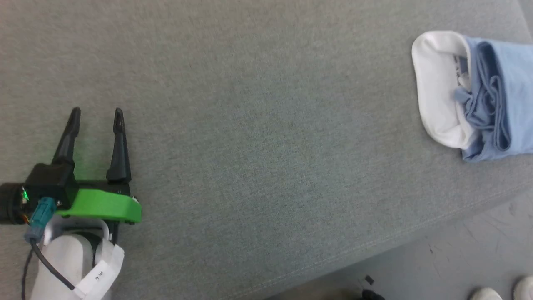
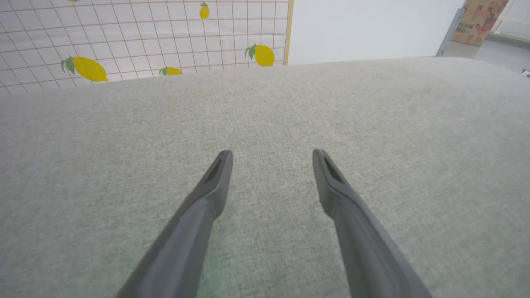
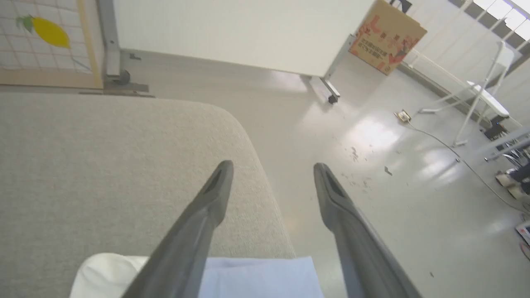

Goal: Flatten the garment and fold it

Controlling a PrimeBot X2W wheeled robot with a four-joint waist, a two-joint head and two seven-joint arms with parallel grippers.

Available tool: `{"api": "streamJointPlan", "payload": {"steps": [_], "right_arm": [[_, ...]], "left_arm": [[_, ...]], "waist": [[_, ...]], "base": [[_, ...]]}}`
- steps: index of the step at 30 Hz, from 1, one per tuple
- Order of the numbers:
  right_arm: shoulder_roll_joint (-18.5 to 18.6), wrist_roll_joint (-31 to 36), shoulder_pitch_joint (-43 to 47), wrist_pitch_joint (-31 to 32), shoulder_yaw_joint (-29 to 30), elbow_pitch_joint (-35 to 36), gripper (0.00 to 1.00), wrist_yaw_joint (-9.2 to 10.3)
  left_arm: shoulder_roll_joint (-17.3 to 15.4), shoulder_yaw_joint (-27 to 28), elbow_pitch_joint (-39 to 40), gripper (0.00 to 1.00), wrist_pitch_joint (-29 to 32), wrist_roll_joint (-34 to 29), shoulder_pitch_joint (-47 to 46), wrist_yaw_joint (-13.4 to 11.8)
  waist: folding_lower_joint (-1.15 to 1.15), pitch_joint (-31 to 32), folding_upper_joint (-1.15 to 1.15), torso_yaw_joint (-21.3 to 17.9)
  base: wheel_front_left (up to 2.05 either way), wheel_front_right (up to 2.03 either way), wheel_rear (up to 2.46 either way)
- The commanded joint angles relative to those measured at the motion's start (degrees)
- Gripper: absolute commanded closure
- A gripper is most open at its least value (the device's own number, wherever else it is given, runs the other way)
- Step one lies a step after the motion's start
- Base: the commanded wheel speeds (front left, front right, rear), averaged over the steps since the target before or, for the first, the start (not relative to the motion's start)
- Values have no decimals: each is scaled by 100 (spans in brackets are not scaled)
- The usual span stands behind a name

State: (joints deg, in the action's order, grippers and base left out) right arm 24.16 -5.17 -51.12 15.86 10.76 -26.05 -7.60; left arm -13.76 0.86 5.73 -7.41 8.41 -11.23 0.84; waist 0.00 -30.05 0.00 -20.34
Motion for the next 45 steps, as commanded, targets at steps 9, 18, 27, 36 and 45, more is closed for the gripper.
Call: {"api": "streamJointPlan", "payload": {"steps": [9, 18, 27, 36, 45], "right_arm": [[-657, -617, 227, -1078, -845, 830, 0, 11], [-1645, -349, 1411, -2340, -747, 1250, 0, 11], [-2101, -242, 2902, -2878, -744, 1646, 0, 11], [-2127, -495, 3988, -3045, -857, 1766, 0, 11], [-2128, -472, 4521, -3081, -737, 1716, 0, 11]], "left_arm": [[238, 114, -679, 0, -432, 264, 267, -162], [393, 224, -1086, 0, -620, 442, 411, -260], [532, 167, -1288, 0, -696, 507, 606, -265], [616, 99, -1417, 0, -729, 530, 756, -268], [596, -191, -1573, 0, -740, 343, 770, -194]], "waist": [[0, 1817, 0, 848], [0, 2592, 0, 1498], [0, 2993, 0, 1941], [0, 3122, 0, 2140], [0, 3225, 0, 2218]], "base": [[0, 0, 0], [0, 0, 0], [0, 0, 0], [0, 0, 0], [0, 0, 0]]}}
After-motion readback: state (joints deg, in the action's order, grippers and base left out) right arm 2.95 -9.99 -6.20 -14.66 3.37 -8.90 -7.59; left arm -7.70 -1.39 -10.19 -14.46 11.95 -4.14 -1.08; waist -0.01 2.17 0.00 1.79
